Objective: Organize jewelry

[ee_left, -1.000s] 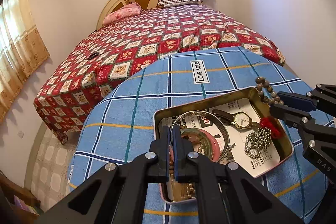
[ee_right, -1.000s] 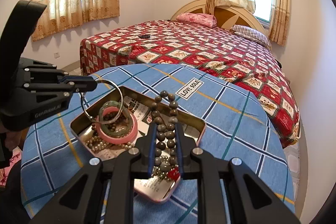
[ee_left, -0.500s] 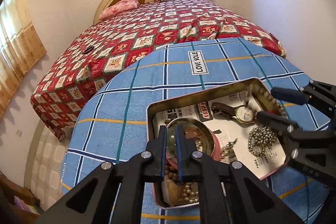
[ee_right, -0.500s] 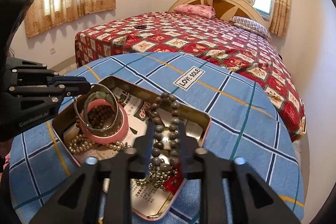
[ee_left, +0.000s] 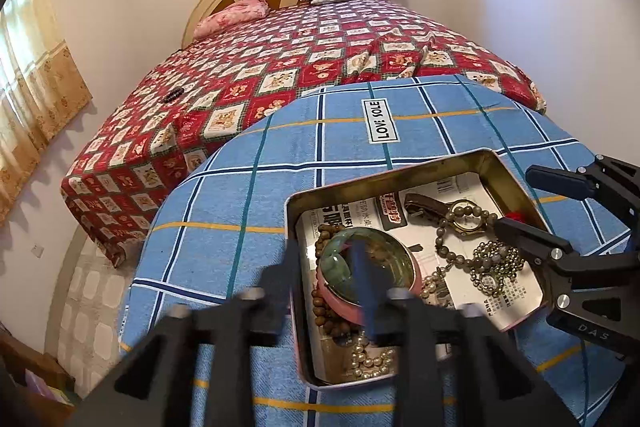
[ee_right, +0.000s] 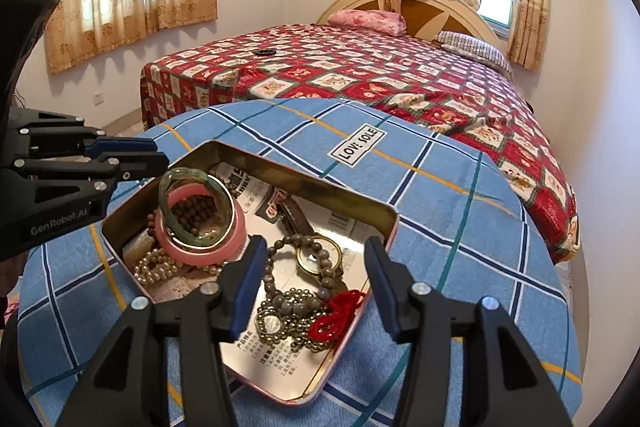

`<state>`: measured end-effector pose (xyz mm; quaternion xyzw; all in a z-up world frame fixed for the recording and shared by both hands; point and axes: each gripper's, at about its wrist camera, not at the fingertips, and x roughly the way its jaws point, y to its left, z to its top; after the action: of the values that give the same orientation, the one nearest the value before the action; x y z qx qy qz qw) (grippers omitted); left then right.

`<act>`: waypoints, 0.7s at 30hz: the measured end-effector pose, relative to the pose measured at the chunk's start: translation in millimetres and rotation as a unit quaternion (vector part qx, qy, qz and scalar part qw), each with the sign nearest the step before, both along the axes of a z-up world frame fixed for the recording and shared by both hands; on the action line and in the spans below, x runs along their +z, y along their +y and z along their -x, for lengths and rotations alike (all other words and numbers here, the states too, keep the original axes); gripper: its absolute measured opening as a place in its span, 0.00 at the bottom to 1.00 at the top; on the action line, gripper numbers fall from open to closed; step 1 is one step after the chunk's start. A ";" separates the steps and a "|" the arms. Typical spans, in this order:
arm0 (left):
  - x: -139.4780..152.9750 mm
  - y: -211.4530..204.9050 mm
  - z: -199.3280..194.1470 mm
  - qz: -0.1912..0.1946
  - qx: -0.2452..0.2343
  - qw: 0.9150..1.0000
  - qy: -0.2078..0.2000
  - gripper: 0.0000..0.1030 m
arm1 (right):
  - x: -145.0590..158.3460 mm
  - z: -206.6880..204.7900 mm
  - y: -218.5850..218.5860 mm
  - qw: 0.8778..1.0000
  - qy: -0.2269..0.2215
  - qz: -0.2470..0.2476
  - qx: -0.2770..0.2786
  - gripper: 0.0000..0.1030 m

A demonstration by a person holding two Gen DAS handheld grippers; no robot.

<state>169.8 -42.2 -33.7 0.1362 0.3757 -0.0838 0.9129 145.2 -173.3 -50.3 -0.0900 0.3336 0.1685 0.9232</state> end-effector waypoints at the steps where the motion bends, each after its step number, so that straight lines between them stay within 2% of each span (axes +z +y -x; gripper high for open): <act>1: 1.0 0.2 1.5 -0.002 0.004 1.000 -0.007 0.58 | -0.5 0.2 -0.1 1.000 0.000 0.000 0.000 0.55; 3: 4.1 1.4 4.6 -0.003 0.007 1.000 -0.020 0.66 | -0.7 1.3 -0.3 1.000 0.001 -0.001 -0.001 0.55; 7: 10.0 7.1 9.4 0.005 0.012 1.000 -0.023 0.67 | 3.0 8.4 -2.0 1.000 -0.011 0.004 -0.009 0.63; 12: 19.1 18.0 24.3 0.026 0.029 0.999 -0.032 0.67 | 14.1 20.6 -6.9 0.999 -0.026 -0.001 -0.021 0.66; 17: 27.3 27.5 43.0 0.046 0.039 0.997 -0.040 0.67 | 26.2 35.8 -8.0 0.999 -0.047 -0.007 -0.024 0.73; 21: 29.0 30.5 52.2 0.050 0.041 0.997 -0.043 0.67 | 30.6 42.6 -6.8 0.998 -0.054 -0.009 -0.024 0.75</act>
<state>117.6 -11.7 -4.7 0.0781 0.3371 -0.0595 0.9363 102.6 -180.1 -19.7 -0.0822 0.2834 0.1440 0.9446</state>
